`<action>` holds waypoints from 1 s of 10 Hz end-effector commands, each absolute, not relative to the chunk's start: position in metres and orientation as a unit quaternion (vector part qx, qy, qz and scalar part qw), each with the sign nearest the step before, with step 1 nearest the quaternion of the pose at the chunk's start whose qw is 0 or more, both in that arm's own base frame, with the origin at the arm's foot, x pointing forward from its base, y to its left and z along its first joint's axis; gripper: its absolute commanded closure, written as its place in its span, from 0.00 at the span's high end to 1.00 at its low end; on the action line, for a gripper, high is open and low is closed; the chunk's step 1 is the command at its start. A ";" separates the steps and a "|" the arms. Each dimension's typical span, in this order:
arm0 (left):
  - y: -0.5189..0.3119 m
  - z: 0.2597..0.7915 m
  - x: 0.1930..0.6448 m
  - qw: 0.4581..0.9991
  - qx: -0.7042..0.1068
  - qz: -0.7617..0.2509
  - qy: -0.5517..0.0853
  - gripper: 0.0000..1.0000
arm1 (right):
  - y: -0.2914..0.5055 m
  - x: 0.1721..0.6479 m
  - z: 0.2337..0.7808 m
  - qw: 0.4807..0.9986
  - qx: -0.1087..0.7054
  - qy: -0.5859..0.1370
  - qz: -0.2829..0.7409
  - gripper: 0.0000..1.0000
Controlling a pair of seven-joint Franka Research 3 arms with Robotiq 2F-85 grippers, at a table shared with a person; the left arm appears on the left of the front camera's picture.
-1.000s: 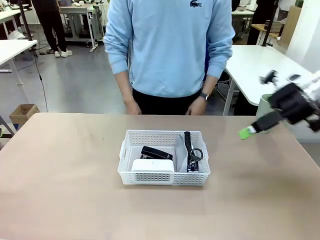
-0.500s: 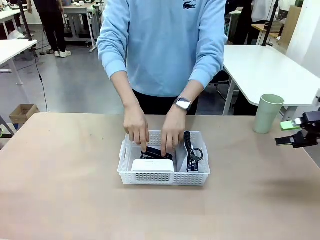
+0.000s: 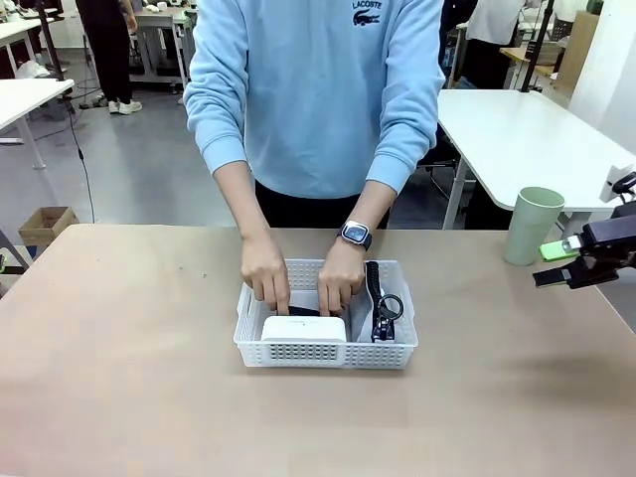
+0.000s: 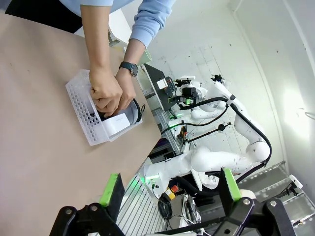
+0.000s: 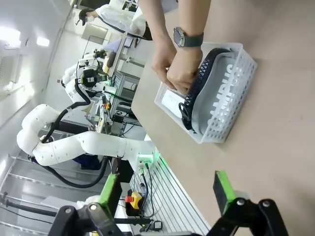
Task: Efficiently arrange items inside the basket to fit them all.
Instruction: Pick up the Reusable plastic cup and place it inside the Organizing basket.
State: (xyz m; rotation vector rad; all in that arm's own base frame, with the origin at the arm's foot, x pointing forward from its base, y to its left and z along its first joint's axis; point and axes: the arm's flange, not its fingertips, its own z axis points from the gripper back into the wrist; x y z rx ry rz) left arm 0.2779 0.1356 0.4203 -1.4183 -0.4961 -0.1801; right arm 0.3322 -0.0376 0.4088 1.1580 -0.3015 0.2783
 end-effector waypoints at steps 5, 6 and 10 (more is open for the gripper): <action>0.137 0.423 0.275 0.725 -0.647 -0.083 -0.220 1.00 | -0.043 0.331 0.409 0.817 0.540 -0.147 0.141 1.00; 0.137 0.423 0.275 0.725 -0.647 -0.083 -0.220 1.00 | -0.043 0.331 0.409 0.817 0.540 -0.147 0.141 1.00; 0.137 0.423 0.275 0.725 -0.647 -0.083 -0.220 1.00 | -0.038 0.348 0.418 0.786 0.439 -0.325 0.289 1.00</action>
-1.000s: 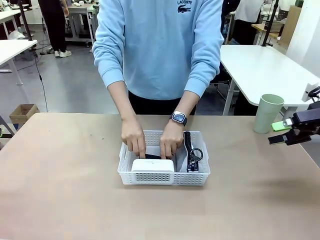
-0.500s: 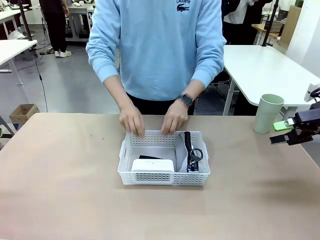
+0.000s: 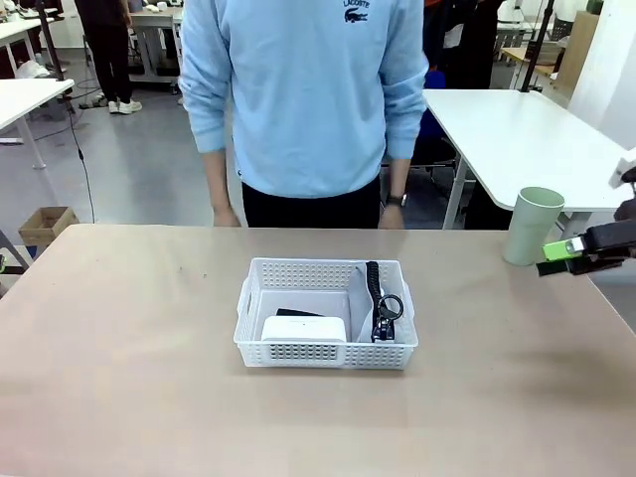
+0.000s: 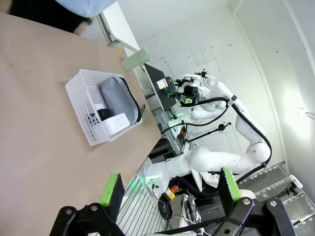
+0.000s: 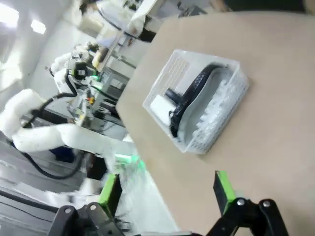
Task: Efficiently arrange items inside the basket to fit them all.
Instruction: Pick up the Reusable plastic cup and place it inside the Organizing basket.
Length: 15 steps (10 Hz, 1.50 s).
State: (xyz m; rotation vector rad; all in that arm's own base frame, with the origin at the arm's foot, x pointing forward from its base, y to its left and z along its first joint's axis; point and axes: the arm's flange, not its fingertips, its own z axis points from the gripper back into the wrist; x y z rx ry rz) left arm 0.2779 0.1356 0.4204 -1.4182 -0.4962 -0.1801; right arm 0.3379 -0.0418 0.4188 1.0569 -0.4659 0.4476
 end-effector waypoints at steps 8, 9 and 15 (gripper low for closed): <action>0.137 0.423 0.275 0.725 -0.647 -0.083 -0.220 1.00 | -0.073 0.358 0.427 0.695 0.383 -0.485 0.367 1.00; 0.137 0.423 0.275 0.725 -0.647 -0.083 -0.220 1.00 | -0.088 0.370 0.427 0.682 0.395 -0.514 0.340 1.00; 0.137 0.423 0.275 0.725 -0.647 -0.083 -0.220 1.00 | -0.172 0.354 0.386 0.824 0.204 -0.504 0.156 1.00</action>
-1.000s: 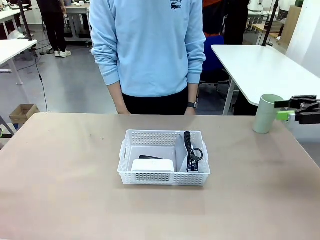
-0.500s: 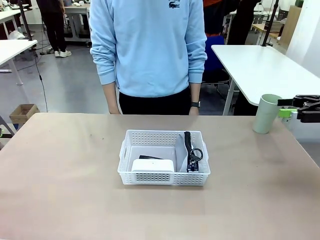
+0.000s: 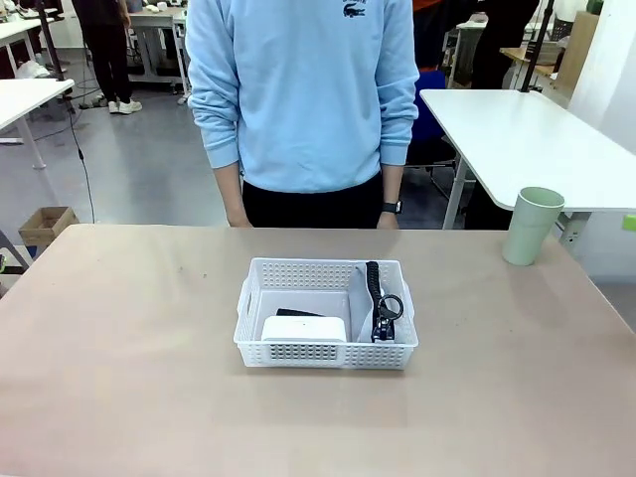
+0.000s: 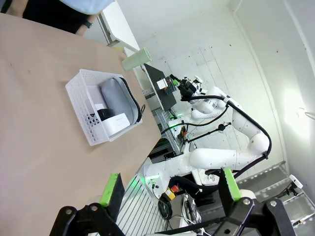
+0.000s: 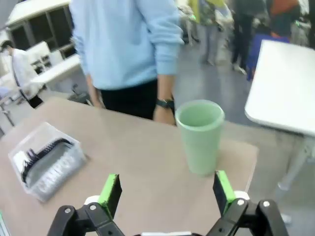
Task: Efficiently arrange items inside the basket to fit them all.
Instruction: Pick up the Reusable plastic cup and place it inside the Organizing basket.
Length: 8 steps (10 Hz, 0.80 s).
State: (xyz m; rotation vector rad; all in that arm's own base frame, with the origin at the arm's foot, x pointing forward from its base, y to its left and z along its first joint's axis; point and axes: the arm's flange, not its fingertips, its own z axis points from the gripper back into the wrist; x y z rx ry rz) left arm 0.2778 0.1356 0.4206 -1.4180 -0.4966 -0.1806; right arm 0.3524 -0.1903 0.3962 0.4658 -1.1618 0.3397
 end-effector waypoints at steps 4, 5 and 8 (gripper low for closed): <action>0.137 0.423 0.275 0.725 -0.647 -0.083 -0.220 1.00 | -0.194 0.356 0.382 0.827 0.179 -0.515 0.141 1.00; 0.137 0.423 0.275 0.725 -0.647 -0.083 -0.220 1.00 | -0.194 0.356 0.382 0.827 0.179 -0.515 0.141 1.00; 0.137 0.423 0.275 0.725 -0.647 -0.083 -0.220 1.00 | -0.209 0.391 0.361 0.774 0.248 -0.537 0.227 1.00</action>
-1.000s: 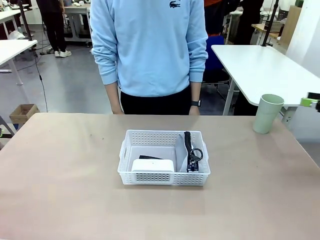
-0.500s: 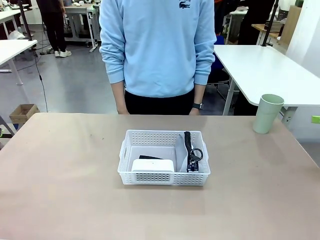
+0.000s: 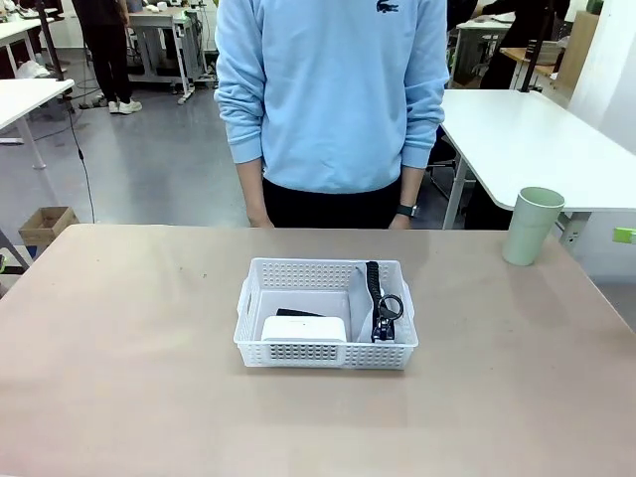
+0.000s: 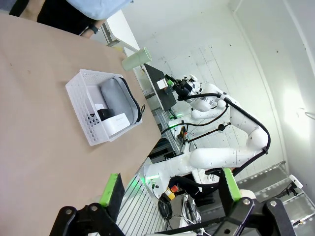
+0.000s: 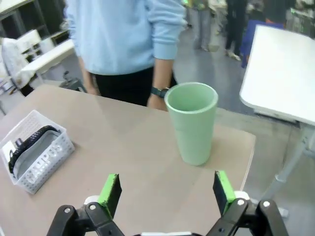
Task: Efficiently arrange items inside the basket to fit them all.
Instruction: Pick up the Reusable plastic cup and place it inside the Organizing basket.
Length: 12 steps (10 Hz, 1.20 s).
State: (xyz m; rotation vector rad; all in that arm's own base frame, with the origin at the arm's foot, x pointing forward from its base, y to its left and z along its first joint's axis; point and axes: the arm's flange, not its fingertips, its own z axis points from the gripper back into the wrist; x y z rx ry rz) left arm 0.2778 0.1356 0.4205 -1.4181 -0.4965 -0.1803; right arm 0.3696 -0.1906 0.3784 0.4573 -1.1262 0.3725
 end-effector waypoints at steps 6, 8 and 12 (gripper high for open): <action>0.137 0.423 0.275 0.725 -0.647 -0.083 -0.220 1.00 | -0.238 0.479 0.327 0.730 0.085 -0.607 0.304 1.00; 0.137 0.423 0.275 0.725 -0.647 -0.083 -0.220 1.00 | -0.241 0.464 0.337 0.745 0.131 -0.578 0.307 1.00; 0.137 0.423 0.275 0.725 -0.647 -0.083 -0.220 1.00 | -0.238 0.500 0.321 0.723 0.126 -0.590 0.335 1.00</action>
